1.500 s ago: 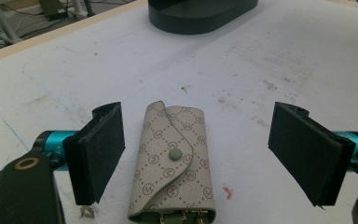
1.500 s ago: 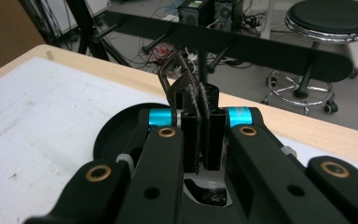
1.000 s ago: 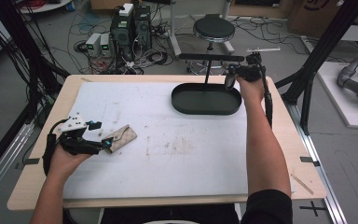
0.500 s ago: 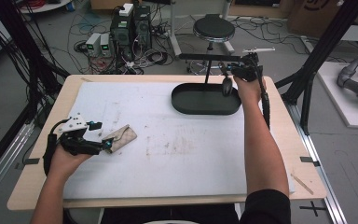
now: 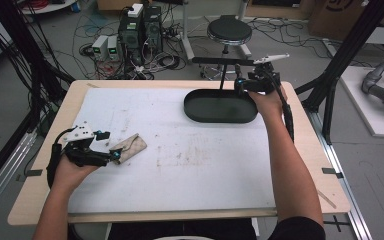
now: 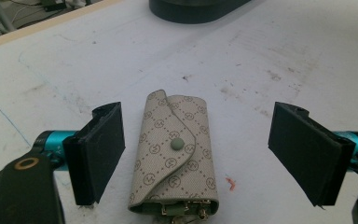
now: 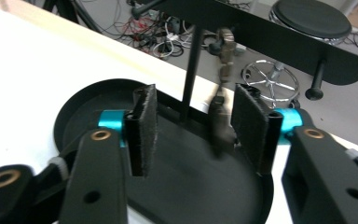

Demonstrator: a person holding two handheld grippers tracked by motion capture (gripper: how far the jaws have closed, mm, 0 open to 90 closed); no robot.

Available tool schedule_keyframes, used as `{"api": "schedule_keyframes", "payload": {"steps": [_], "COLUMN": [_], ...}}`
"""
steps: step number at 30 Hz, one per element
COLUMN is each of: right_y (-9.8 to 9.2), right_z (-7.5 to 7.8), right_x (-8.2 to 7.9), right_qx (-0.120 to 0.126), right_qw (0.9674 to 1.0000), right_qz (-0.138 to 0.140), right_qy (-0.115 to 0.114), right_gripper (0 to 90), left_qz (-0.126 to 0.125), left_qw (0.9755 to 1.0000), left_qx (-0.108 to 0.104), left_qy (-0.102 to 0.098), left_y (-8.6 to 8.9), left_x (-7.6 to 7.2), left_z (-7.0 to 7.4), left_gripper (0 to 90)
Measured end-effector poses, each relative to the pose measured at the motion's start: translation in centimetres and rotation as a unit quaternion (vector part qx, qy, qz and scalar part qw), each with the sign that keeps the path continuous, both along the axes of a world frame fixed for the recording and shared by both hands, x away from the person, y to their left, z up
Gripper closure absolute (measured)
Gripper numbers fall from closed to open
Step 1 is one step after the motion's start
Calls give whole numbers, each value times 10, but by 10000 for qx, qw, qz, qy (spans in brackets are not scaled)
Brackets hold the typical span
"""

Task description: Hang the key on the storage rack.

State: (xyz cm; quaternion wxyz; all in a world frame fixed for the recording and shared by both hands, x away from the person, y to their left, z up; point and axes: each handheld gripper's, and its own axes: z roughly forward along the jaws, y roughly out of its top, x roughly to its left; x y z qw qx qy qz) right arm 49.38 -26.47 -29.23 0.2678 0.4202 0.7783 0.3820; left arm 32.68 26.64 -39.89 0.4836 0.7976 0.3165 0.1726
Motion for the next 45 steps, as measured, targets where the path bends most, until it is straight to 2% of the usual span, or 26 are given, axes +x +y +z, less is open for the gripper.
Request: {"api": "schedule_keyframes", "payload": {"steps": [2,4,5,6,9,11,12,15,17,19,20,21,24,26,34,40,45], "right_y": [-4,-7,-9,-9,-13,-15,-17,-20,-21,-22,-22,-22,-24,-25,-35,-38,-39], "right_z": [0,-3,-6,-6,-12,-15,-18,-19,-21,-25,-31,-31,-47,-51,-85,-99,-106], "right_x": [-7,-14,-21,-21,-34,-41,-50,-58,-64,-73,-80,-80,-93,-96,-116,-130,-134], "right_qx": [96,106,50,50,16,-61,-78,-4,-80,-23,-97,-97,2,45,226,358,421], "right_qw": [9999,9999,9999,9999,9998,9995,9995,9994,9991,9991,9991,9991,9988,9988,9978,9974,9968], "right_qz": [34,55,97,97,190,214,251,307,343,408,403,403,476,487,511,510,538], "right_qy": [6,21,113,113,94,216,148,171,220,96,88,88,63,74,353,364,403], "right_gripper": [399,374,329,329,319,287,278,264,243,223,205,205,204,204,199,194,190], "left_qz": [-3,12,11,9,-15,-31,-47,-56,-58,-51,-58,-87,-79,-82,-73,-101,-95], "left_qw": [10000,10000,10000,10000,10000,10000,10000,10000,10000,10000,10000,9999,9999,9999,9999,9999,9999], "left_qx": [-13,-6,4,-20,-2,-17,-10,-12,-9,-27,-33,2,-1,-15,-19,-21,-18], "left_qy": [14,57,64,66,47,34,31,43,33,37,47,54,75,74,91,129,112], "left_y": [0,1,1,1,0,-1,-1,-3,-3,-4,-4,-4,-4,-4,-6,-7,-7], "left_x": [1,2,3,3,2,1,1,1,1,1,1,1,1,2,2,2,2], "left_z": [0,-2,-2,-3,-2,-2,-2,-3,-3,-2,-3,-3,-3,-4,-5,-7,-6], "left_gripper": [184,184,184,184,184,184,184,184,184,184,184,184,184,184,184,183,184]}}
